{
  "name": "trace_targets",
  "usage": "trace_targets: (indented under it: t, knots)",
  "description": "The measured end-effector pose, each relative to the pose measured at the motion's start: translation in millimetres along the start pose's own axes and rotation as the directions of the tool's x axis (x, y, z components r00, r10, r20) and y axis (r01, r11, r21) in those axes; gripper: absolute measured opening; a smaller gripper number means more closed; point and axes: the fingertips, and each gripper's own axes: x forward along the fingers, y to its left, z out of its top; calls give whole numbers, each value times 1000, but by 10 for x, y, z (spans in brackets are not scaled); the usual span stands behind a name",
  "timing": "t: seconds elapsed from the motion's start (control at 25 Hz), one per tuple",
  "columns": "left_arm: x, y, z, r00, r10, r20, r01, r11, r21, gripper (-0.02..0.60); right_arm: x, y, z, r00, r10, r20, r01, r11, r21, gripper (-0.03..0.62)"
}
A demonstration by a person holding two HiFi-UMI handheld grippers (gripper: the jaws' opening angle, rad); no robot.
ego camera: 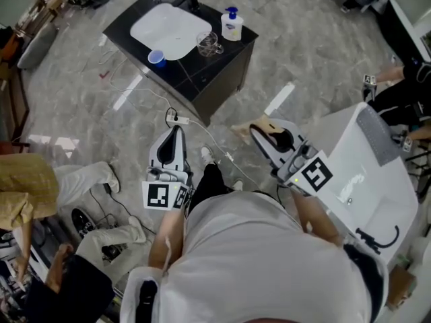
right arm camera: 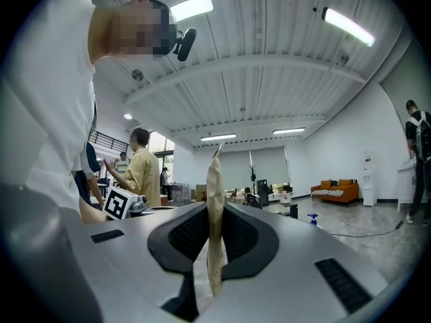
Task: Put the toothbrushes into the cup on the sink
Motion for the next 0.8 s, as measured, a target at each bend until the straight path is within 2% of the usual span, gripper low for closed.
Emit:
trace_targets:
  t: [0.32, 0.8]
  knots:
    - [351, 478, 34, 1000, -2, 4, 2, 1000, -8, 3, 533, -222, 19, 1000, 11, -19, -11, 1000, -4, 56]
    - [798, 1161, -37, 1000, -20, 10, 20, 998, -61, 3, 1272, -486, -27, 998, -7, -56, 6, 1000, -17, 55]
